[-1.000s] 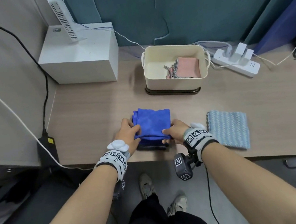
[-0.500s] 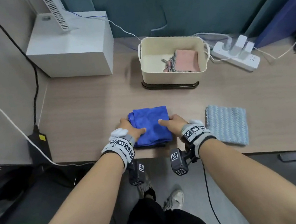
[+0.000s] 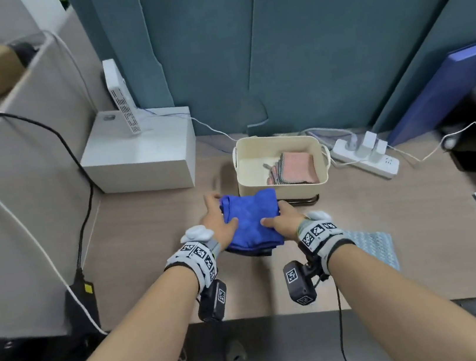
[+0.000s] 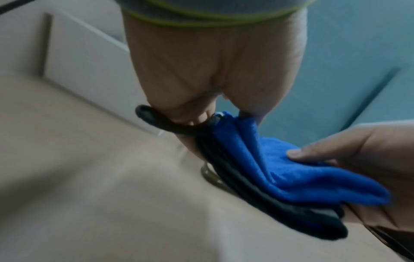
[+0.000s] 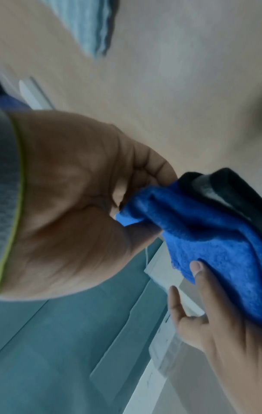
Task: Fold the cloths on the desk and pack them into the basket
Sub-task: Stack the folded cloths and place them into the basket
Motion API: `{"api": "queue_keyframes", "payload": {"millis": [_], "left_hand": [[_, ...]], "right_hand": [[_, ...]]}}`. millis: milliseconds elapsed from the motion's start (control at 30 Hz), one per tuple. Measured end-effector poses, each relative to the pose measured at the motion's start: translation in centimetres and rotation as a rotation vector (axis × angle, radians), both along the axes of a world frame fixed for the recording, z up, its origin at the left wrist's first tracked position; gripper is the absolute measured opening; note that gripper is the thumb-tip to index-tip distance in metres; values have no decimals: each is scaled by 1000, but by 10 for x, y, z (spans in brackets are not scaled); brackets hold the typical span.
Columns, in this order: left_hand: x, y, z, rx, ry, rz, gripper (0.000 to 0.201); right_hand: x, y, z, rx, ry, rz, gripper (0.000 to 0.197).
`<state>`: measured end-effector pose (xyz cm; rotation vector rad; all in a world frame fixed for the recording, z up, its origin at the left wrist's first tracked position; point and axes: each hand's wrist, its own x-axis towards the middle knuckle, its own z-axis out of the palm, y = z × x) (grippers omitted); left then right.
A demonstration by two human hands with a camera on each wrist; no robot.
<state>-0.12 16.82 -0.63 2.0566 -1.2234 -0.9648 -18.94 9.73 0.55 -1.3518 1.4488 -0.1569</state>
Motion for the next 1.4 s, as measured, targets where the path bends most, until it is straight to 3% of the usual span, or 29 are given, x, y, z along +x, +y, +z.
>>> {"api": "queue_keyframes", "payload": {"millis": [133, 233, 367, 533, 633, 767, 833, 1033, 1100, 1200, 1267, 1333, 1400], "left_hand": [[-2, -48, 36, -61, -13, -192, 16], [-14, -79, 50, -106, -7, -175, 52], [-32, -108, 73, -41, 49, -69, 70], [-39, -151, 70, 54, -115, -120, 65], [-44, -166, 68, 114, -175, -103, 37], [-56, -191, 61, 223, -285, -83, 23], [-64, -208, 53, 286, -370, -86, 23], [-82, -222, 24, 396, -502, -132, 25], [-86, -227, 5, 432, -517, -128, 33], [-83, -226, -5, 438, -545, -139, 38], [-80, -227, -15, 441, -524, -157, 43], [-78, -231, -20, 486, -528, -157, 46], [-78, -230, -17, 496, -550, -143, 39]], "right_hand": [[7, -34, 50, -113, -66, -39, 39], [14, -52, 75, 0, -218, -131, 28], [2, -80, 92, 66, -381, -178, 58], [-19, -134, 78, 131, -355, -96, 85], [-21, -155, 72, 150, -303, -37, 92], [-24, -183, 60, 115, -268, -29, 84], [-27, -202, 42, 86, -229, -79, 79], [-35, -227, -8, 282, -22, -78, 86], [-36, -248, -67, 215, 105, -19, 100], [-29, -261, -117, 157, 193, 81, 99], [-30, -258, -103, 184, 191, 86, 100], [-31, -247, -60, 243, 147, 96, 104], [-28, -239, -24, 275, 73, 173, 85]]}}
